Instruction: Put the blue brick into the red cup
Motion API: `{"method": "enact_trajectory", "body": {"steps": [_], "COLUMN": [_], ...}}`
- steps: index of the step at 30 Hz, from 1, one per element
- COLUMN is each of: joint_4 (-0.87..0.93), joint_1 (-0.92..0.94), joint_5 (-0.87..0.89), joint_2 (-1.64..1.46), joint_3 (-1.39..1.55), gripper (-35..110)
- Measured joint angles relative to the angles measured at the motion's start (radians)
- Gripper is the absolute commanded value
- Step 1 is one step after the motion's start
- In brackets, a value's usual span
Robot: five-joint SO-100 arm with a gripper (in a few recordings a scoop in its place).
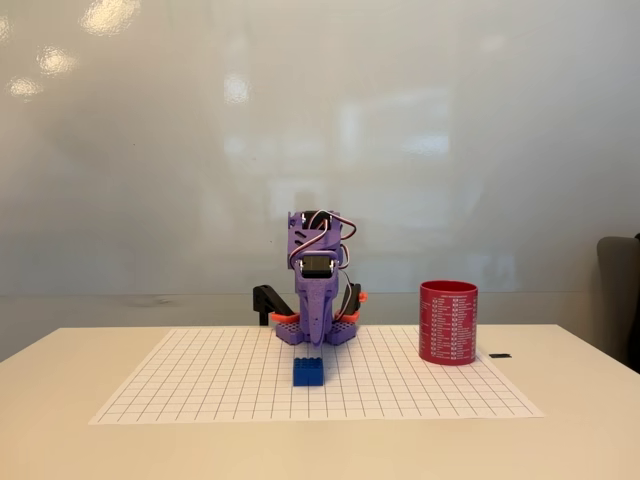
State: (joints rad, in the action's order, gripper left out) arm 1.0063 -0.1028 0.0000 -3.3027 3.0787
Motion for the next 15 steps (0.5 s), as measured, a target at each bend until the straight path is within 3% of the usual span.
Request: {"method": "enact_trajectory", "body": {"steps": [15], "joint_4": [0.057], "joint_1": [0.089], "joint_5": [-0.008], "joint_2": [0.158], "joint_3": [-0.166], "gripper": [0]}}
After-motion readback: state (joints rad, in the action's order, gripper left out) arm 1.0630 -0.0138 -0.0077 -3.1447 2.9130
